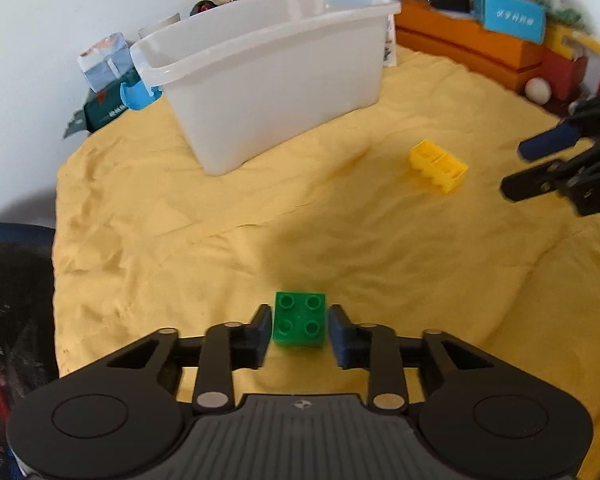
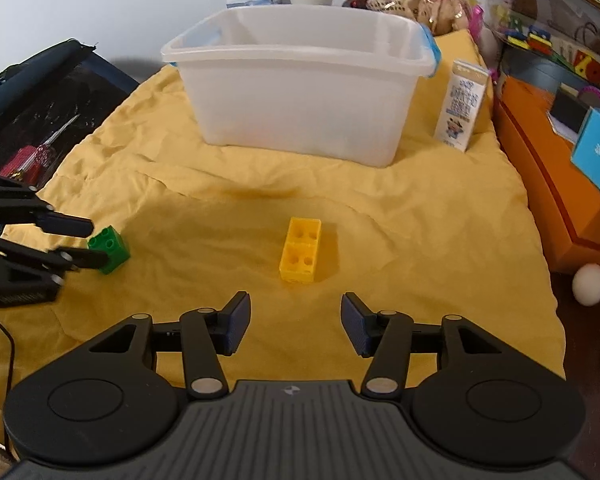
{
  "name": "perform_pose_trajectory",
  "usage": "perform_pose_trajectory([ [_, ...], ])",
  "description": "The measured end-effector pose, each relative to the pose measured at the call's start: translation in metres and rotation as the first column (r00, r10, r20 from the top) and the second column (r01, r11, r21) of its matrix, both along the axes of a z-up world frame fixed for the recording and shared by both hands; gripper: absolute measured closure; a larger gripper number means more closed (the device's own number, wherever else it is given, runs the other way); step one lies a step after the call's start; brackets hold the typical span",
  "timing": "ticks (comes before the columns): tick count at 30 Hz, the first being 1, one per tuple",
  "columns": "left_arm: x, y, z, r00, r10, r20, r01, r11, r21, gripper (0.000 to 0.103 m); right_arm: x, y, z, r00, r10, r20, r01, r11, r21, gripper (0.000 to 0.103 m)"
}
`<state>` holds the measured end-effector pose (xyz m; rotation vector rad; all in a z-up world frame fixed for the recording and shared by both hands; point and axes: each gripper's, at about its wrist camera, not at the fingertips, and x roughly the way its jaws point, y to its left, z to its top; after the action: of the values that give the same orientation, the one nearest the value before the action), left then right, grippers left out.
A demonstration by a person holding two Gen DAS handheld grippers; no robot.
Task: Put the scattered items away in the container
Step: 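Grasp the green brick with left gripper while right grasps the yellow brick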
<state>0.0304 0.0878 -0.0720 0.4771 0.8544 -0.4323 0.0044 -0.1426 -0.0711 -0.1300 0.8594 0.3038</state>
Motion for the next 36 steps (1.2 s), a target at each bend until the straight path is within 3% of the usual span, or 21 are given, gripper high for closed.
perform_pose_trajectory([
  [2, 0.006, 0.001, -0.008, 0.999, 0.018, -0.046, -0.019, 1.0, -0.022, 0.069, 0.005, 0.003, -0.001, 1.0, 0.002, 0.018, -0.001, 1.0, -0.022, 0.045],
  [5, 0.006, 0.003, -0.008, 0.997, 0.054, -0.054, -0.057, 0.996, -0.065, 0.069, 0.019, 0.007, -0.006, 0.999, -0.005, 0.042, 0.007, 0.999, -0.053, 0.047],
  [10, 0.003, -0.004, 0.002, 0.997, 0.076, -0.033, -0.079, 0.992, -0.102, 0.069, 0.048, 0.021, -0.016, 0.999, -0.02, 0.026, 0.022, 0.996, -0.084, 0.061],
  [14, 0.003, -0.014, 0.004, 0.996, 0.081, -0.044, -0.085, 0.99, -0.116, 0.069, 0.04, 0.041, -0.016, 0.993, 0.075, 0.091, -0.06, 0.986, -0.156, 0.066],
  [18, 0.003, -0.024, 0.004, 0.997, 0.064, -0.046, -0.069, 0.991, -0.118, 0.069, 0.04, 0.054, -0.035, 0.993, 0.098, 0.067, -0.077, 0.96, -0.271, 0.066],
  [20, 0.004, -0.029, 0.003, 0.997, 0.055, -0.052, -0.06, 0.991, -0.118, 0.069, 0.047, 0.049, -0.046, 0.996, 0.077, 0.038, -0.062, 0.952, -0.301, 0.075],
  [24, 0.003, -0.036, 0.004, 0.998, 0.042, -0.05, -0.047, 0.992, -0.119, 0.069, 0.049, 0.028, -0.037, 1.0, 0.025, -0.004, -0.025, 0.98, -0.196, 0.078],
  [26, 0.002, -0.037, 0.004, 0.998, 0.041, -0.05, -0.047, 0.992, -0.121, 0.069, 0.049, 0.009, -0.025, 0.996, -0.012, -0.091, 0.013, 1.0, 0.012, 0.078],
  [28, 0.003, -0.038, 0.002, 0.997, 0.044, -0.058, -0.051, 0.991, -0.124, 0.069, 0.05, -0.011, -0.026, 0.974, -0.017, -0.227, 0.075, 0.965, 0.252, 0.078],
  [30, 0.004, -0.038, 0.0, 0.996, 0.051, -0.069, -0.059, 0.99, -0.126, 0.069, 0.052, -0.027, -0.039, 0.941, 0.009, -0.339, 0.145, 0.894, 0.423, 0.077],
  [33, 0.004, -0.038, -0.002, 0.996, 0.056, -0.076, -0.065, 0.99, -0.123, 0.069, 0.049, -0.038, -0.047, 0.942, -0.039, -0.335, 0.177, 0.903, 0.39, 0.069],
  [34, 0.003, -0.038, -0.002, 0.996, 0.056, -0.074, -0.065, 0.99, -0.123, 0.069, 0.046, -0.038, -0.043, 0.951, -0.057, -0.304, 0.171, 0.915, 0.364, 0.063],
  [36, 0.003, -0.038, -0.002, 0.996, 0.059, -0.07, -0.067, 0.99, -0.124, 0.069, 0.037, -0.034, -0.028, 0.98, -0.104, -0.171, 0.142, 0.964, 0.225, 0.057],
])
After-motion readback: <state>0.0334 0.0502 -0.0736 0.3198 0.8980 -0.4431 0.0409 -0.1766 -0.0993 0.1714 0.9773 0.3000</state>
